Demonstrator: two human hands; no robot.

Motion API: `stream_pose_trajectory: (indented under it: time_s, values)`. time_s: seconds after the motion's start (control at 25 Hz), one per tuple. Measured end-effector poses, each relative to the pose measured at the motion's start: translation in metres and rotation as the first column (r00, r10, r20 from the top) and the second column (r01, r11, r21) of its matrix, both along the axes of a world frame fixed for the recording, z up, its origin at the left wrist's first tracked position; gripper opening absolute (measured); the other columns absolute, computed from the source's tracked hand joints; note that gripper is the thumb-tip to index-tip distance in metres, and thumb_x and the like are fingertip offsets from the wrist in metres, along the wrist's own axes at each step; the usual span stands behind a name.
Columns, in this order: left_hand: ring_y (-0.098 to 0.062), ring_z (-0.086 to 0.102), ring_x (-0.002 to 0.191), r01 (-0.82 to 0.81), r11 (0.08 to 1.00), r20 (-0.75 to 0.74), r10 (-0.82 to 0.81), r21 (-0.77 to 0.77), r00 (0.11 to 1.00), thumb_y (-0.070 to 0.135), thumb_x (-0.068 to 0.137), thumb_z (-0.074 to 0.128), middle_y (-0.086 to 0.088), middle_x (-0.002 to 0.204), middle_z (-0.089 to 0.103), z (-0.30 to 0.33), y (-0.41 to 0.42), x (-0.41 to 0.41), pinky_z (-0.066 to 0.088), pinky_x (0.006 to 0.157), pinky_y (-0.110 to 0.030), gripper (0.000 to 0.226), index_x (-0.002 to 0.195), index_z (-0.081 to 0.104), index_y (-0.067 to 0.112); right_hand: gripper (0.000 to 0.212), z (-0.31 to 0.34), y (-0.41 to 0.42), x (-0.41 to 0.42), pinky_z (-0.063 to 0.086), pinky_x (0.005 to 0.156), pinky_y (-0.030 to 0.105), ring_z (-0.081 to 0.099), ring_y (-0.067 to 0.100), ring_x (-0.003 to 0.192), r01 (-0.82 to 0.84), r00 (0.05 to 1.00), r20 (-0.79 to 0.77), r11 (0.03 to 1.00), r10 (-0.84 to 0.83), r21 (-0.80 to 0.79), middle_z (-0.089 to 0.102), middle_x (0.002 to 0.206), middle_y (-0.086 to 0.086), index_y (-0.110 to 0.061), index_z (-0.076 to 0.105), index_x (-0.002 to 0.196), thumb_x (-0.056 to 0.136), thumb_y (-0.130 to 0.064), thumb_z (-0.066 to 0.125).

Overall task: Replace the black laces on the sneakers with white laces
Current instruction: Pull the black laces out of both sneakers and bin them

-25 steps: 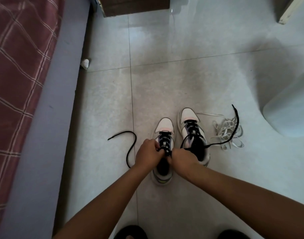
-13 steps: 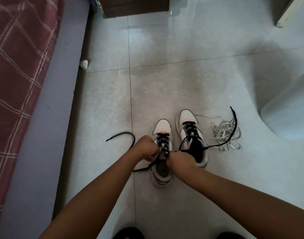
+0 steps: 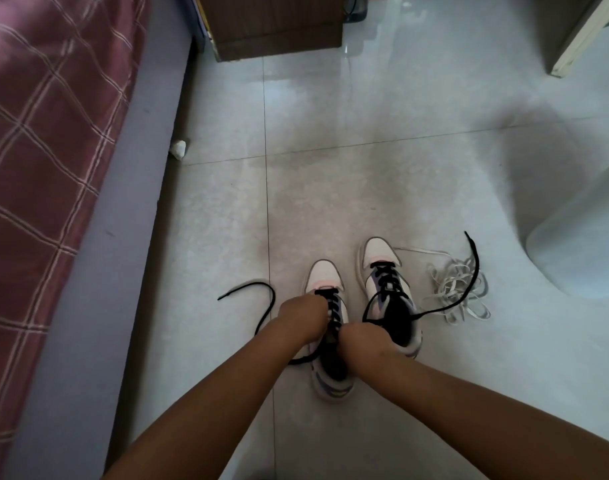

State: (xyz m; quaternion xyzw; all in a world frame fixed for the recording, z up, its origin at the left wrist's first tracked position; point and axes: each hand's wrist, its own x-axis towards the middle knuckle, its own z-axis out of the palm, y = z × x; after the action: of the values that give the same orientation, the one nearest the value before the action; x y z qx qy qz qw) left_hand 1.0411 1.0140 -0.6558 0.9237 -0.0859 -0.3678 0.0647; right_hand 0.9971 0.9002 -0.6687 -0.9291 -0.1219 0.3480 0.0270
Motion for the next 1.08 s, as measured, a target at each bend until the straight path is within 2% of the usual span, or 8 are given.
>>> stream_pose_trajectory:
  time_s: [0.36,0.48,0.56,0.64,0.8,0.96,1.04,1.08]
  values:
    - [-0.031,0.063,0.096,0.357,0.926,0.262,-0.377,0.121,0.888,0.01,0.089,0.057,-0.014,0.11,0.064,0.001,0.005,0.007,0.046,0.065,-0.032,0.028,0.116,0.057,0.002,0.028,0.002,0.01,0.014,0.047,0.089,0.035,0.058,0.025,0.112,0.096,0.992,-0.079,0.995,-0.097,-0.009,0.059,0.124,0.01,-0.008,0.058,0.12,0.096,-0.011,0.043]
    - [-0.023,0.065,0.09,-0.041,0.999,0.298,0.035,0.013,0.954,0.037,0.079,0.067,-0.007,0.103,0.065,0.003,0.009,0.001,0.043,0.059,-0.026,0.044,0.115,0.056,0.014,0.029,0.003,0.008,0.019,0.047,0.091,0.035,0.058,0.025,0.113,0.129,0.989,-0.076,0.992,-0.129,-0.01,0.059,0.125,0.01,-0.008,0.058,0.12,0.097,-0.011,0.04]
    - [-0.032,0.062,0.103,-0.568,0.806,-0.121,0.555,-0.169,0.823,0.037,0.091,0.05,-0.016,0.117,0.061,-0.007,0.012,-0.007,0.043,0.058,-0.022,0.045,0.124,0.049,0.006,0.03,0.003,0.008,0.021,0.046,0.092,0.034,0.057,0.025,0.115,0.13,0.988,-0.086,0.991,-0.13,-0.001,0.058,0.127,0.01,-0.008,0.057,0.122,0.097,-0.011,0.04]
    - [-0.033,0.061,0.11,-0.689,0.709,-0.349,0.613,-0.155,0.709,0.034,0.097,0.042,-0.019,0.123,0.06,-0.011,0.009,-0.014,0.044,0.054,-0.018,0.044,0.124,0.053,0.001,0.032,0.003,0.01,0.021,0.045,0.093,0.034,0.055,0.025,0.117,0.104,0.989,-0.105,0.994,-0.102,0.012,0.056,0.129,0.011,-0.007,0.056,0.123,0.097,-0.012,0.038]
    - [-0.027,0.058,0.107,-0.067,0.994,0.084,0.074,-0.085,0.994,0.022,0.096,0.042,-0.012,0.12,0.06,-0.005,0.017,-0.004,0.044,0.078,-0.029,0.03,0.118,0.056,0.007,0.031,0.003,0.008,0.02,0.046,0.092,0.034,0.056,0.025,0.115,0.105,0.988,-0.113,0.994,-0.104,0.003,0.057,0.128,0.011,-0.007,0.056,0.123,0.098,-0.012,0.038]
    - [-0.014,0.062,0.06,0.386,0.868,0.492,-0.495,0.311,0.716,0.032,0.062,0.072,0.002,0.072,0.066,-0.003,0.029,0.0,0.045,0.049,-0.023,0.021,0.082,0.07,0.023,0.031,0.003,0.004,0.019,0.046,0.091,0.034,0.058,0.026,0.113,0.108,0.987,-0.12,0.994,-0.106,0.007,0.059,0.125,0.011,-0.006,0.057,0.121,0.098,-0.012,0.037]
    - [-0.021,0.065,0.081,0.03,0.999,0.235,-0.034,0.021,0.971,0.037,0.079,0.062,-0.005,0.093,0.066,-0.007,0.024,-0.005,0.049,0.062,-0.028,0.031,0.1,0.064,0.015,0.031,0.005,0.004,0.018,0.046,0.091,0.035,0.058,0.026,0.113,0.107,0.987,-0.121,0.994,-0.105,0.011,0.059,0.125,0.012,-0.006,0.057,0.121,0.097,-0.012,0.039]
    - [-0.025,0.063,0.093,-0.351,0.925,0.007,0.355,-0.148,0.935,0.039,0.089,0.052,-0.01,0.105,0.064,-0.006,0.02,-0.004,0.049,0.07,-0.03,0.038,0.11,0.058,0.008,0.03,0.006,0.003,0.018,0.046,0.091,0.035,0.058,0.026,0.113,0.109,0.988,-0.115,0.994,-0.107,0.006,0.059,0.125,0.012,-0.006,0.058,0.121,0.097,-0.012,0.04]
